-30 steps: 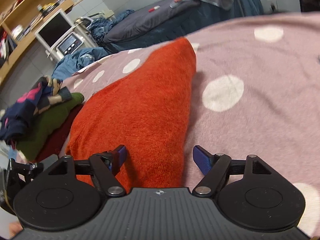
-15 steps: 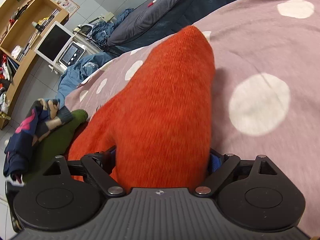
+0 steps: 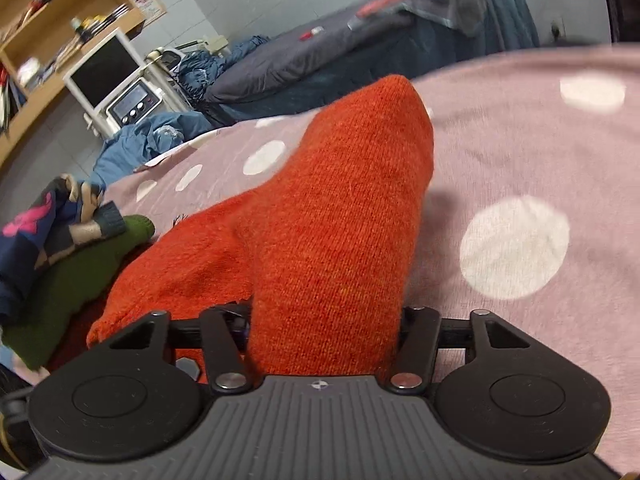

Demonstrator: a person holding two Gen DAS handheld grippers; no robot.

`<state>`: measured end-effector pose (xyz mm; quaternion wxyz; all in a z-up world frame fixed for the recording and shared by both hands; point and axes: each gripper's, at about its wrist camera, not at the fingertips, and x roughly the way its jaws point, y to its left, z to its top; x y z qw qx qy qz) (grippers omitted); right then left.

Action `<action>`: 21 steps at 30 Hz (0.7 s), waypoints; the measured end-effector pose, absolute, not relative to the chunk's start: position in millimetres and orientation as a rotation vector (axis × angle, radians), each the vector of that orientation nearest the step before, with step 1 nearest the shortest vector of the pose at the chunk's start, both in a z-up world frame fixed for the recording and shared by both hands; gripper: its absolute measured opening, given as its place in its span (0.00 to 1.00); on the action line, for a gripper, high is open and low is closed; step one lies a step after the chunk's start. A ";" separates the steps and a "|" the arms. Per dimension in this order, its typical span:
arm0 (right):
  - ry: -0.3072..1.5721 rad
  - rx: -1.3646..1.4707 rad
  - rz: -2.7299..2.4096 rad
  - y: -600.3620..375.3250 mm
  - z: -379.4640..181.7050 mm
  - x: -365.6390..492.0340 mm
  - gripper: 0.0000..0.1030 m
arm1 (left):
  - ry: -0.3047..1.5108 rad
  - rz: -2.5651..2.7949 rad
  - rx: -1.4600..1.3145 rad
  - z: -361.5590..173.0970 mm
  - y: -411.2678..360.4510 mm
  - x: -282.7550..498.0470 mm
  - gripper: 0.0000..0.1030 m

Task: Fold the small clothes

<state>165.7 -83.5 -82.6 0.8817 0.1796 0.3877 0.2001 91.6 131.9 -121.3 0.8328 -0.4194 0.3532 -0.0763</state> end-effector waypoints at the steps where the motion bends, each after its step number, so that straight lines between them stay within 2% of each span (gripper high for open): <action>1: 0.792 0.352 0.418 -82.6 -76.1 161.5 0.85 | 0.743 -0.169 -0.855 -115.2 127.5 91.2 0.33; 9: 0.635 0.172 0.382 -118.9 -19.8 121.8 0.82 | 0.727 -0.331 -0.581 -55.1 47.9 81.7 0.31; 13: 0.577 0.148 0.304 -162.3 12.3 93.0 0.82 | 0.696 -0.470 -0.453 -19.7 -15.2 70.6 0.21; 21: 0.480 0.118 0.163 -261.4 70.5 11.5 0.81 | 0.631 -0.742 -0.303 52.0 -145.3 40.9 0.21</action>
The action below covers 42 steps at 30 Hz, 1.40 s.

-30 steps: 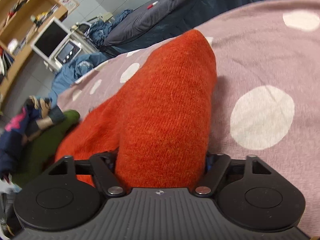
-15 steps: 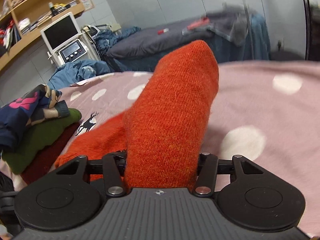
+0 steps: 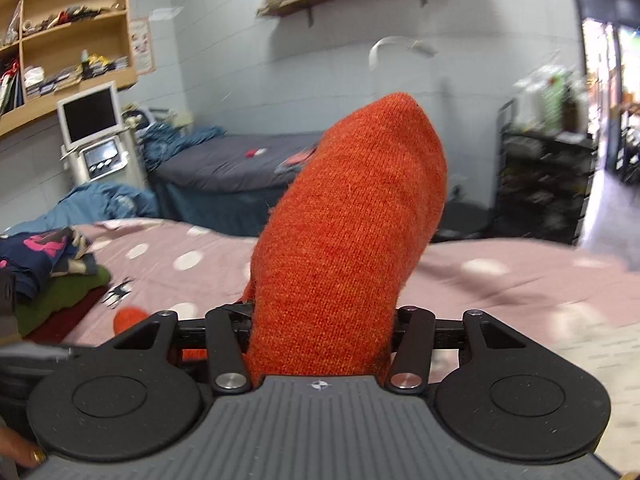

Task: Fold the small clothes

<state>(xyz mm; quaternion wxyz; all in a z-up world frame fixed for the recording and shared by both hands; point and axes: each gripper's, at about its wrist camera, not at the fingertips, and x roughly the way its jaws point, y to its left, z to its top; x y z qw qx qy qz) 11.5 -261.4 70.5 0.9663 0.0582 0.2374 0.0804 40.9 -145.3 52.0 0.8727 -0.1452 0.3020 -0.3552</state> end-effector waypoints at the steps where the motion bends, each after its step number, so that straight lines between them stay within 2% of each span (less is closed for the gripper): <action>1: 0.464 0.126 0.143 -274.9 77.6 1.0 0.81 | 0.625 -0.775 -0.299 59.9 -161.3 36.6 0.21; 5: 0.440 0.251 0.065 -336.3 102.4 -28.0 0.81 | 0.641 -0.870 -0.277 76.3 -220.5 22.9 0.21; 10: 0.483 0.386 -0.069 -400.0 99.2 -59.5 0.80 | 0.713 -0.966 -0.237 67.4 -269.9 0.4 0.23; 14: 0.541 0.684 -0.068 -451.7 63.2 -72.8 0.80 | 0.740 -0.978 -0.175 51.8 -280.9 -11.6 0.23; 17: 0.551 0.744 -0.094 -468.8 29.8 -75.1 0.81 | 0.738 -0.959 -0.153 50.8 -274.8 -16.2 0.23; 21: 0.485 1.051 0.019 -486.8 -3.7 -77.0 0.80 | 0.732 -0.925 -0.163 60.0 -263.3 -5.3 0.24; 28: 0.437 1.018 0.146 -463.2 49.8 -41.7 0.80 | 0.714 -0.902 -0.188 72.0 -254.3 -2.7 0.27; 32: 0.406 1.006 0.188 -478.1 81.0 -44.3 0.80 | 0.679 -0.937 -0.209 86.9 -251.6 -8.4 0.34; 34: 0.402 1.027 0.187 -491.4 82.8 -55.2 0.80 | 0.694 -0.958 -0.217 87.7 -254.8 -10.6 0.38; 37: 0.434 0.948 0.080 -510.8 75.9 -76.5 0.80 | 0.718 -0.963 -0.157 77.2 -265.8 -17.9 0.38; 42: 0.632 0.819 -0.097 -535.4 22.6 -88.8 0.84 | 0.766 -0.945 -0.085 53.3 -282.5 -26.7 0.40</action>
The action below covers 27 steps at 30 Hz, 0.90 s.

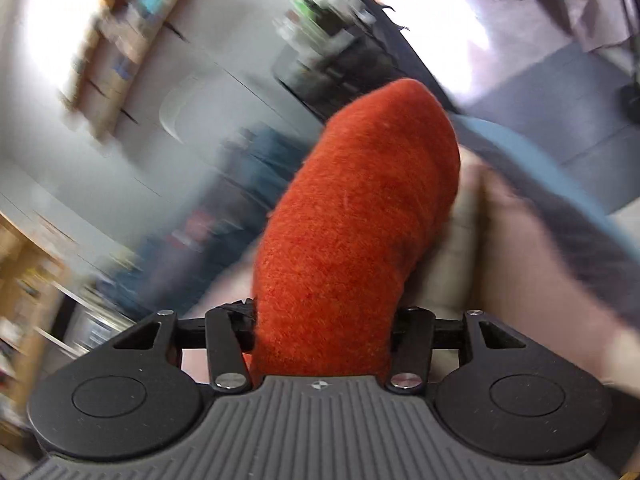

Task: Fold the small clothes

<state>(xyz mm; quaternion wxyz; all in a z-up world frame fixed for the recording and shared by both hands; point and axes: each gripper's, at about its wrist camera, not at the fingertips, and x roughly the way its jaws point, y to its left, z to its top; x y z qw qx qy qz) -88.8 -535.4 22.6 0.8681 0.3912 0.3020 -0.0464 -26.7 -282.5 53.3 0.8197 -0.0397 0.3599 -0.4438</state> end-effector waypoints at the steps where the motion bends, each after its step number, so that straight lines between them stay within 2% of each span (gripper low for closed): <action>1: 0.632 0.817 -0.113 -537.1 11.4 -90.7 0.88 | 0.764 -0.935 -0.058 50.9 -284.4 -28.4 0.40; 7: 0.539 0.813 -0.127 -537.8 -4.3 -98.9 0.99 | 0.736 -0.900 -0.005 55.2 -280.5 -31.9 0.42; 9: 0.526 0.755 -0.158 -530.6 3.8 -104.5 1.00 | 0.707 -0.890 0.014 62.4 -278.9 -31.0 0.51; 11: 0.510 0.671 -0.202 -520.8 14.9 -110.7 1.00 | 0.663 -0.892 0.029 70.1 -280.3 -33.0 0.53; 14: 0.441 0.478 -0.305 -499.3 30.7 -125.1 1.00 | 0.604 -0.931 0.093 81.5 -293.2 -39.4 0.53; 18: 0.293 0.061 -0.452 -454.5 43.6 -143.9 1.00 | 0.594 -0.990 0.191 75.2 -327.1 -43.9 0.52; 19: 0.267 -0.030 -0.453 -443.5 44.1 -146.6 0.98 | 0.602 -0.991 0.224 70.1 -335.9 -44.7 0.52; 21: 0.267 -0.121 -0.375 -432.0 39.8 -146.1 0.81 | 0.622 -0.990 0.258 57.8 -347.9 -46.9 0.52; 22: 0.302 -0.126 -0.331 -431.0 35.3 -141.4 0.65 | 0.622 -0.985 0.268 53.9 -350.6 -48.3 0.52; 23: 0.341 -0.120 -0.305 -431.2 28.2 -137.3 0.62 | 0.616 -0.980 0.281 50.3 -352.1 -50.0 0.55; 24: 0.380 -0.114 -0.302 -432.0 19.3 -133.3 0.65 | 0.613 -0.983 0.293 46.6 -353.0 -51.0 0.57; 26: 0.426 -0.119 -0.334 -435.4 2.1 -128.5 0.78 | 0.622 -1.000 0.307 41.1 -355.1 -51.8 0.58; 27: 0.439 -0.104 -0.352 -439.3 -3.7 -126.4 0.81 | 0.626 -1.001 0.309 39.4 -356.1 -52.0 0.59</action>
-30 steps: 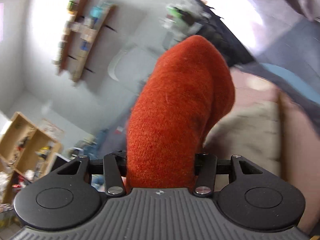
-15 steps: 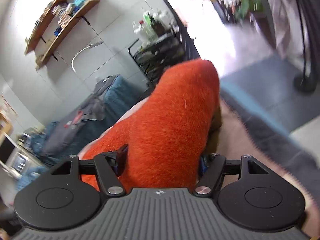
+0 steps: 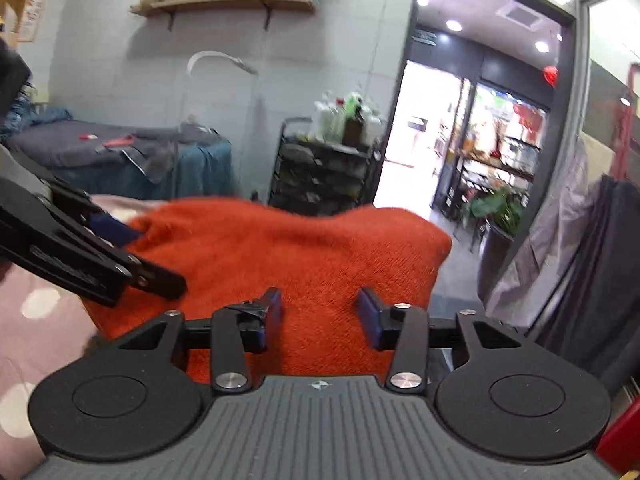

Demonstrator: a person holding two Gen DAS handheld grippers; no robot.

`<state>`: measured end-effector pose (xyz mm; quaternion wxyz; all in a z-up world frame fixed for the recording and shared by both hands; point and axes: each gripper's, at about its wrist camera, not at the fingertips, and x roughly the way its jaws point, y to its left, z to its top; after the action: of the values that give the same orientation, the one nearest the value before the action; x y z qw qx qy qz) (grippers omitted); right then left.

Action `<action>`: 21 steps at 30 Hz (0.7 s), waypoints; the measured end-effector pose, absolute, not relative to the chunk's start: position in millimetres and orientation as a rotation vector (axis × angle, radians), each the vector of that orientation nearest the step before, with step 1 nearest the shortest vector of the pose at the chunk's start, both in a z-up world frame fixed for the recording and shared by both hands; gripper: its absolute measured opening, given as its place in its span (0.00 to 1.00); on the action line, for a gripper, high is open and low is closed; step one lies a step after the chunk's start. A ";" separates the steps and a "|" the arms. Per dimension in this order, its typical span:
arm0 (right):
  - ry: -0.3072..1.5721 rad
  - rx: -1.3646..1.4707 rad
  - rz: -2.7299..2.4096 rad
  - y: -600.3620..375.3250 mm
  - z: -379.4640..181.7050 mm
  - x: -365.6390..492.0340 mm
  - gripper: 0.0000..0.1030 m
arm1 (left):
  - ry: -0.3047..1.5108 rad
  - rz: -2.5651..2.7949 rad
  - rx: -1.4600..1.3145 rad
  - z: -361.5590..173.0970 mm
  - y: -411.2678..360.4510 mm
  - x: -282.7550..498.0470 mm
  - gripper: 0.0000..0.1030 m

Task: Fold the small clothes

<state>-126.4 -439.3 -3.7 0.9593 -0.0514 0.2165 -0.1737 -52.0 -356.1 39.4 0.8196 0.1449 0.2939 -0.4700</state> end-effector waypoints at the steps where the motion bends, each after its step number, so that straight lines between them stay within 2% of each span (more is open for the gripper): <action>1: 0.441 -0.085 -0.360 -443.2 -8.7 -126.4 0.85 | 0.627 -1.000 0.313 38.3 -357.1 -52.6 0.60; 7: 0.391 -0.104 -0.378 -437.1 -15.9 -139.3 0.86 | 0.628 -0.997 0.326 35.3 -362.2 -53.5 0.67; 10: 0.393 -0.099 -0.381 -432.7 -11.7 -142.6 0.87 | 0.624 -1.001 0.352 38.0 -362.8 -59.1 0.75; 12: 0.409 -0.115 -0.377 -429.2 -7.1 -142.6 0.89 | 0.612 -0.998 0.373 42.2 -360.6 -66.2 0.85; 14: 0.434 -0.135 -0.369 -424.9 2.0 -140.9 1.00 | 0.602 -1.001 0.385 48.5 -356.5 -73.0 0.92; 15: 0.447 -0.131 -0.366 -423.6 7.4 -140.9 1.00 | 0.597 -0.996 0.381 53.0 -353.1 -75.4 0.96; 21: 0.441 -0.122 -0.387 -413.8 44.1 -153.2 1.00 | 0.524 -0.956 0.413 84.9 -331.3 -91.9 1.00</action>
<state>-153.2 -413.8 44.1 0.9554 -0.0601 0.2173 -0.1906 -91.9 -331.3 84.9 0.8349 0.1949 0.2473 -0.4515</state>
